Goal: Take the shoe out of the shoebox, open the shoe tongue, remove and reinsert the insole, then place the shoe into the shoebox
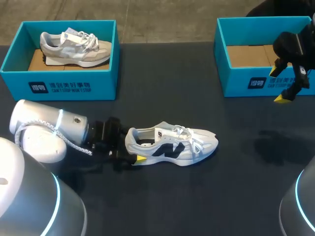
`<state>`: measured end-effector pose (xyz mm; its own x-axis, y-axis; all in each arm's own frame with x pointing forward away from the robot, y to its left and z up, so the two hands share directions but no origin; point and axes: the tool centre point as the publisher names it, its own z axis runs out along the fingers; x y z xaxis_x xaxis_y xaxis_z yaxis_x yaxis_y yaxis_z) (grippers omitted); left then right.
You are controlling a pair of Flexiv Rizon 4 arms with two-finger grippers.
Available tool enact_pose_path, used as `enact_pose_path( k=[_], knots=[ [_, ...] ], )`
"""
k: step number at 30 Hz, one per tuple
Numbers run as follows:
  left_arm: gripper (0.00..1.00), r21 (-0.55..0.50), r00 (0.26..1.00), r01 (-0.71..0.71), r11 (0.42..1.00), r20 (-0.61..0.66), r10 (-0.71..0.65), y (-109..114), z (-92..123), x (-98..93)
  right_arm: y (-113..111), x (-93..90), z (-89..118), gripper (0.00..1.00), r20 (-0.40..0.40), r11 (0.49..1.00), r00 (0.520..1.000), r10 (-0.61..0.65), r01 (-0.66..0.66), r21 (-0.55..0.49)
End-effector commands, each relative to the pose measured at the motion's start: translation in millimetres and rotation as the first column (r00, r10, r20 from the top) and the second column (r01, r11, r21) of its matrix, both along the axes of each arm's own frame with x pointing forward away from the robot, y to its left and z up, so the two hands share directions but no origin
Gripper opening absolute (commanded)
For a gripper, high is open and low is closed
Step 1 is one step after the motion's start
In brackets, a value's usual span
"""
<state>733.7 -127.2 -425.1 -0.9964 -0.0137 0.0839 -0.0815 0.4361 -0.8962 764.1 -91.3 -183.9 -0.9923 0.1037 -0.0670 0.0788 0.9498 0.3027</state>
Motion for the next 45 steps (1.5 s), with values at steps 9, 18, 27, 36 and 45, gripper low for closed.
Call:
enact_pose_path(
  k=[9, 18, 27, 36, 45],
  knots=[
    [0.00, 0.005, 1.000, 0.003, 1.000, -0.003, -0.003, 0.6, -4.2, 0.8, 0.6, 0.4, -0.4, 1.00, -0.001, 1.000, 1.000, -0.001, 0.001, -0.003],
    [0.00, 0.005, 1.000, 0.003, 1.000, -0.003, -0.003, 0.6, -4.2, 0.8, 25.2, 4.9, 7.4, 1.00, 0.001, 0.955, 0.956, -0.295, 0.295, -0.027],
    [0.00, 0.005, 1.000, 0.003, 1.000, -0.003, -0.003, 0.6, -4.2, 0.8, 72.3, 4.3, 11.5, 1.00, 0.020, 0.895, 0.897, -0.442, 0.442, -0.064],
    [0.00, 0.005, 1.000, 0.003, 1.000, -0.003, -0.003, 0.6, -4.2, 0.8, 109.1, -5.5, 6.2, 1.00, 0.016, 0.818, 0.823, -0.567, 0.566, -0.104],
    [0.00, 0.005, 1.000, 0.003, 1.000, -0.003, -0.003, 0.6, -4.2, 0.8, 148.8, -16.7, -6.0, 1.00, 0.012, 0.705, 0.712, -0.702, 0.698, -0.125]
  ],
)
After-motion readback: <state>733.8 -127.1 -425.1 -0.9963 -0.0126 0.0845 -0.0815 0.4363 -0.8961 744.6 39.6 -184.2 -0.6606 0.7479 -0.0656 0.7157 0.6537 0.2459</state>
